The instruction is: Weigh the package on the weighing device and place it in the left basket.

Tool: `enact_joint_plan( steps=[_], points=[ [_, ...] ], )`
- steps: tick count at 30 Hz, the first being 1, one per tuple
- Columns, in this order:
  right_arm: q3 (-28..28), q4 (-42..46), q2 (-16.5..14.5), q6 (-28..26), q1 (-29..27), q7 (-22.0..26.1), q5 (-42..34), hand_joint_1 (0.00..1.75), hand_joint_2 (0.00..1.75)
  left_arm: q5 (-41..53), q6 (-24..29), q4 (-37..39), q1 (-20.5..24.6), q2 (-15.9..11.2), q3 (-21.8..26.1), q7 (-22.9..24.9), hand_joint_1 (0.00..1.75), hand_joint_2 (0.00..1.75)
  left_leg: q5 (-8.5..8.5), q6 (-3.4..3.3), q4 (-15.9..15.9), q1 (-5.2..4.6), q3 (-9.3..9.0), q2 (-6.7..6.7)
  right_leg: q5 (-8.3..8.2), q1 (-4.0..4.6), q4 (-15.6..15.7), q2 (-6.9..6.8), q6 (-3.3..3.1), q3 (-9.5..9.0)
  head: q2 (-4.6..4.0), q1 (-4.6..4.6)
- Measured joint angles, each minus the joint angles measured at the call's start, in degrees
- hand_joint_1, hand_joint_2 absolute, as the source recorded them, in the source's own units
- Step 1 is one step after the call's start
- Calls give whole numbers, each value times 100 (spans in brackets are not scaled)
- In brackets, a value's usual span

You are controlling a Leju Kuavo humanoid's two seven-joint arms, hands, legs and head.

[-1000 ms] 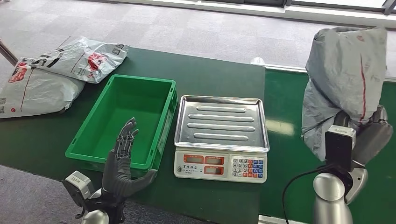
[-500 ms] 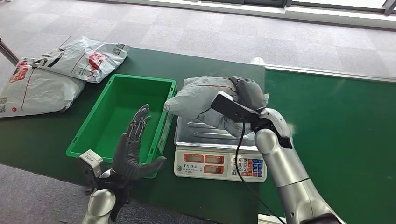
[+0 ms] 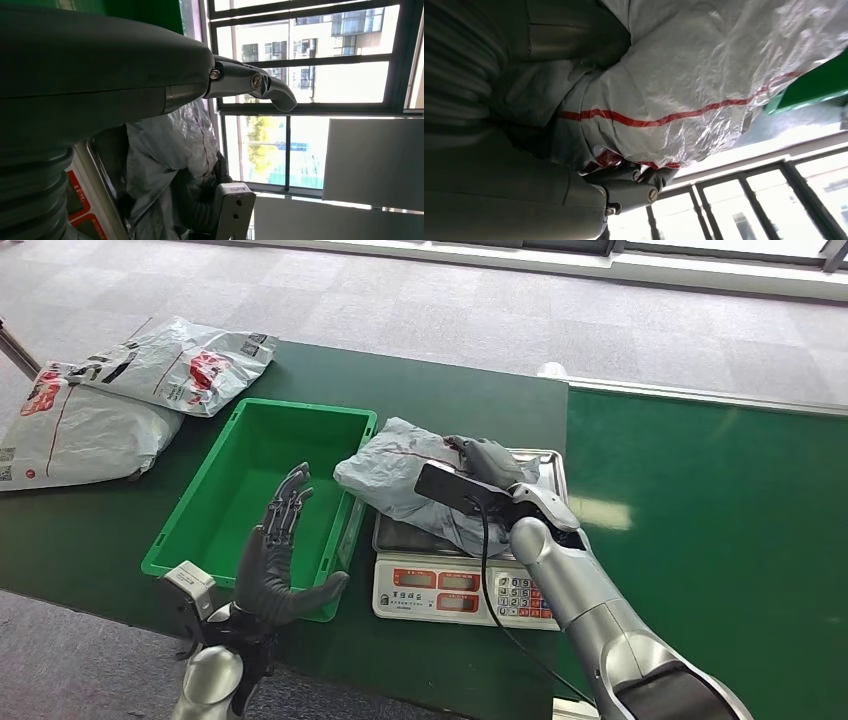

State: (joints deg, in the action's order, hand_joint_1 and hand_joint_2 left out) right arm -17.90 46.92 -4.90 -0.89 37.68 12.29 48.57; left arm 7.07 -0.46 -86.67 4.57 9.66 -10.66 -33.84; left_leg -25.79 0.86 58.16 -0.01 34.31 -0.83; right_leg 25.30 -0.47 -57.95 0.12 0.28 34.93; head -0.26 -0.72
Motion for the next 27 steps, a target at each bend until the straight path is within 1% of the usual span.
enact_joint_plan(
  steps=[5,7,10,12,15,18,22,25,27],
  points=[
    [21,-109,14,441,-10,725,-781,0,175,46,50,-2,-49,-31,2,-57,0,175,1,2,0,1,-3,5,0,1,0,6,0,3,0,0],
    [58,-112,24,493,-28,1009,-1131,0,175,165,99,-10,-39,-36,1,-60,0,175,1,2,0,1,-3,6,-1,1,0,6,0,4,0,0],
    [180,-33,31,423,-88,1301,-1594,0,175,456,241,-30,56,-37,1,143,0,175,2,2,1,0,-1,4,-1,0,0,5,0,4,0,0],
    [257,86,31,381,-136,1363,-1775,0,175,594,326,-32,158,-37,1,281,0,175,2,2,1,0,0,5,-1,0,0,6,0,4,0,0],
    [322,231,33,324,-185,1388,-1865,0,175,704,421,-32,272,-36,1,322,0,175,2,2,2,0,-1,7,-2,0,0,8,1,5,0,0],
    [389,445,34,95,-258,1424,-2026,0,175,1047,683,-32,473,-28,-16,452,0,175,3,1,5,0,1,3,-2,0,0,4,1,9,0,0],
    [502,853,102,-235,-436,1448,-2256,0,175,1568,958,4,982,-28,-157,1015,0,175,3,1,6,0,-2,2,-3,0,1,3,2,5,0,0],
    [616,1187,258,-480,-730,1493,-2340,0,175,1955,1104,217,1366,-36,-318,1427,0,175,2,1,8,-1,-3,1,-3,-1,2,2,3,3,0,0],
    [709,1385,387,-661,-963,1498,-2392,0,175,2149,1159,425,1603,-39,-415,1598,0,175,2,0,10,-2,-2,1,-4,-2,3,2,4,4,0,0]
  ],
)
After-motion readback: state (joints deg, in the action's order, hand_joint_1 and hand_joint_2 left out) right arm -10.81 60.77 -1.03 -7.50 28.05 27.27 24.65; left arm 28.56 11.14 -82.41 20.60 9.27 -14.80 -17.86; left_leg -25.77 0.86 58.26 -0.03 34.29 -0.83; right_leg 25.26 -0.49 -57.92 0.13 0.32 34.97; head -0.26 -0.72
